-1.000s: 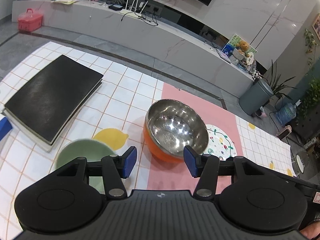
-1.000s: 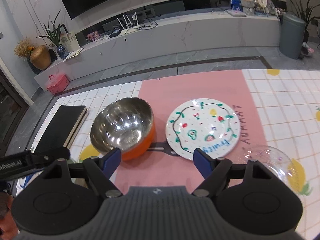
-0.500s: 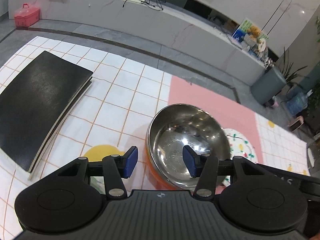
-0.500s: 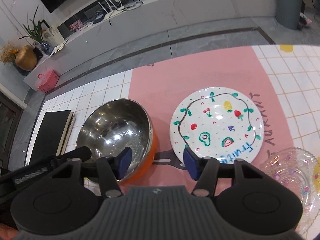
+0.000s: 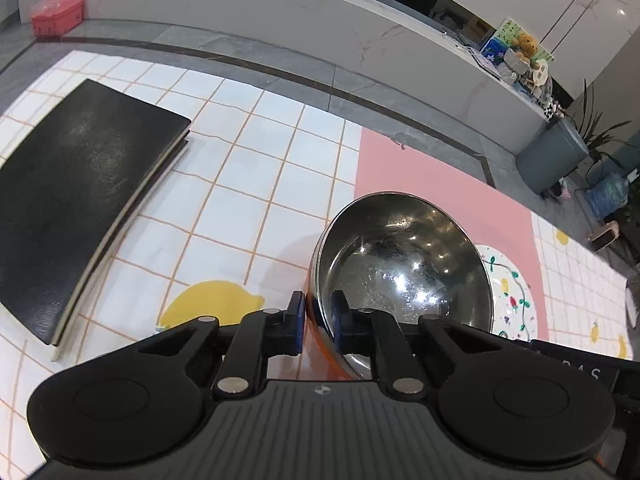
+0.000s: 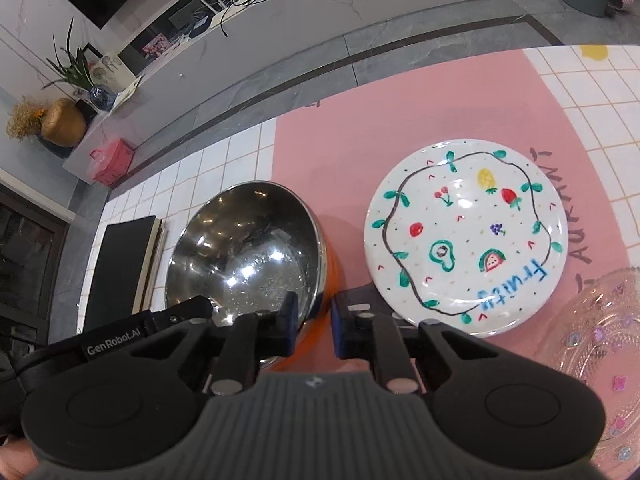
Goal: Organize plates and bowls
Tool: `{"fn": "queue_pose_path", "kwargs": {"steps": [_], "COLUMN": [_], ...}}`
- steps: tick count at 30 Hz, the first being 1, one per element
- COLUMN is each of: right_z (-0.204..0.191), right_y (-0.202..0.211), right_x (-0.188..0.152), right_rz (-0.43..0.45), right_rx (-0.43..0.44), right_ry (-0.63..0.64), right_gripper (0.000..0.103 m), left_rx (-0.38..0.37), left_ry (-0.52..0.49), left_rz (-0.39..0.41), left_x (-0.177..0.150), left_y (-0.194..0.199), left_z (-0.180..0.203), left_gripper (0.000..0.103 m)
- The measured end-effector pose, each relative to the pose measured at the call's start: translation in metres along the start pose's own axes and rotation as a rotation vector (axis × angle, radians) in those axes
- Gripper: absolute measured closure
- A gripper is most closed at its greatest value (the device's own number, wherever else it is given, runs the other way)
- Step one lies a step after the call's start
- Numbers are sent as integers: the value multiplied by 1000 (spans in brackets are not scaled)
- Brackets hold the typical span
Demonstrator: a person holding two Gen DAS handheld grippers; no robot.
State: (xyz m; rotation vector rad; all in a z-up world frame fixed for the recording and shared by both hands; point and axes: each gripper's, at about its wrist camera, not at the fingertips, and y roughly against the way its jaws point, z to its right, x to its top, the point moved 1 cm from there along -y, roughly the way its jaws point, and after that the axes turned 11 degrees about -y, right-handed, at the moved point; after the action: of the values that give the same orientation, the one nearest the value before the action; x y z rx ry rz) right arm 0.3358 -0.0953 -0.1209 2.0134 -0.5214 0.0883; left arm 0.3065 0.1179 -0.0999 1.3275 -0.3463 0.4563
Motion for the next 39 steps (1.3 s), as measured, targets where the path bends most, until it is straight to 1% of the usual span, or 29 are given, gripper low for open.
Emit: {"fn": "queue_pose_path", "kwargs": {"steps": [4,10,13,20,23,28,35,39], "right_z": [-3,-4,-7,-2,7,16,33,41], "right_y": [11,41,65,128,151,184,220,236], "right_x": [-6,-18,-28,-57,-74,-108,-151,-172], "right_rz": [1,1,21,67,70,82,111,130], "right_rx": [-2,29,50,115,144,157,172,171], "right_ry": [9,3,11,10,-6,2,25,41], "right_gripper": [88,88,88,88,88,89,89,89], "left_rx": [15,21,24,13,8,10,-11,-28], "left_ry": [-21,-17,-25,-33,-41,-40,-31,-2], "left_rz": [3,27,54,154,186,232,244,241], "left_x": [-3,-11,-16,-35,-48,-78,-120,-145], "left_y": [11,44,66,126,148,177,205,212], "left_z": [4,11,18,38,46,57,63,63], "left_gripper": [90,90,90,90,90,90,90,90]}}
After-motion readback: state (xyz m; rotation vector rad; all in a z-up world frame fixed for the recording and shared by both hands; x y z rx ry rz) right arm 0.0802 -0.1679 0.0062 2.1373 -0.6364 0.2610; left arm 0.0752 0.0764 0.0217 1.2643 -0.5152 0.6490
